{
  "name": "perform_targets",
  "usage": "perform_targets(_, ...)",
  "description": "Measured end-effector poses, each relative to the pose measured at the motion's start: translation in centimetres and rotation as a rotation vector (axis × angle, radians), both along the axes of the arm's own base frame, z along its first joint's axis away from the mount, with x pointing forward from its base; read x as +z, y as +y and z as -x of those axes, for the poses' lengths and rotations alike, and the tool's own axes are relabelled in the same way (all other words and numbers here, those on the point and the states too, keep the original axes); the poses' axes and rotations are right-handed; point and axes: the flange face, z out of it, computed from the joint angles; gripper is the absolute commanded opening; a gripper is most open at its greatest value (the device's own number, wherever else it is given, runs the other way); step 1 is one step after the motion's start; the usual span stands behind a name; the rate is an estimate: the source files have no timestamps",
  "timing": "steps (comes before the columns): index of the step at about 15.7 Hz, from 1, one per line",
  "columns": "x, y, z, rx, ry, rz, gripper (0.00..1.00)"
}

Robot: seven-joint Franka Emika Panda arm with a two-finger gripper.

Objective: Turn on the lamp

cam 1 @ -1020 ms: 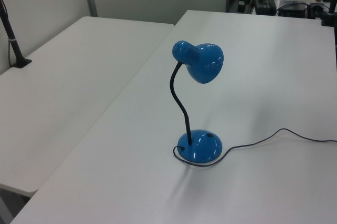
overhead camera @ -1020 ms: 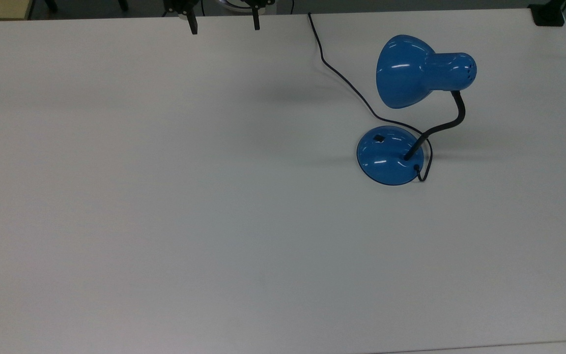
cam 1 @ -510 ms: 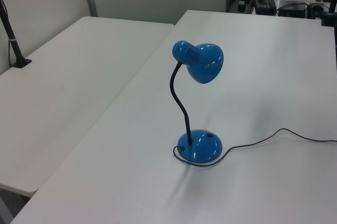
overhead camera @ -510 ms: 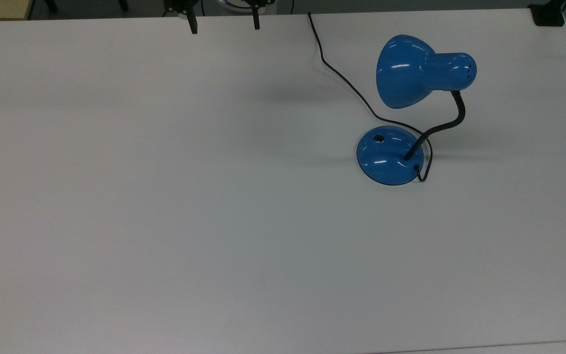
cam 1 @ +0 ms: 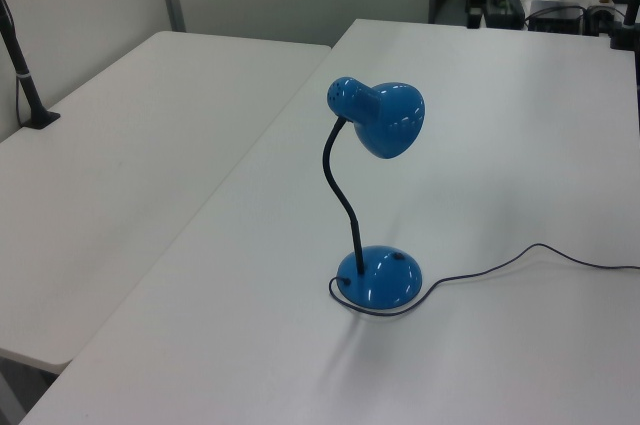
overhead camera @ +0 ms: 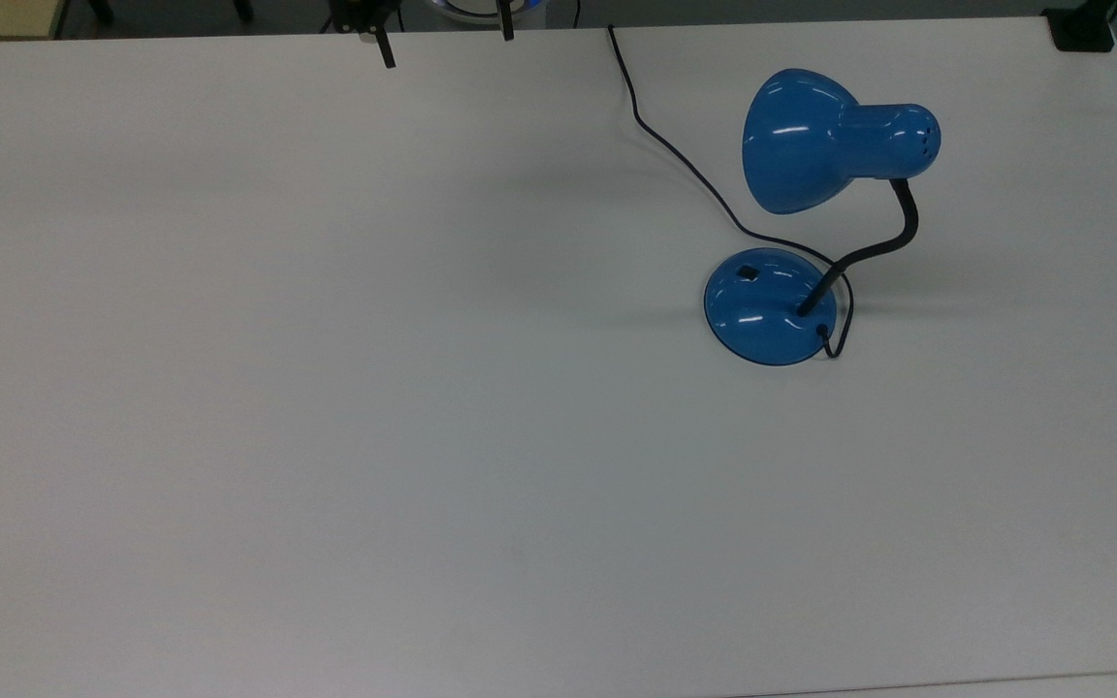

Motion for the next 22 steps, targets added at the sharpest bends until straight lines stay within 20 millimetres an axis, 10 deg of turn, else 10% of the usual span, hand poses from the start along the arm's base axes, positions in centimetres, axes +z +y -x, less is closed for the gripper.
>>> perform_targets(2, -0.5, 0.1, 0.5, 0.077, 0.043, 0.012, 1.00)
perform_targets(4, -1.1, 0.8, 1.0, 0.114, 0.085, 0.020, 0.80)
perform_targets(8, -3.8, 1.6, 1.6, 0.131, 0.159, 0.013, 0.01)
perform_targets(22, -18.1, 8.2, 2.6, -0.285, 0.169, -0.196, 0.00)
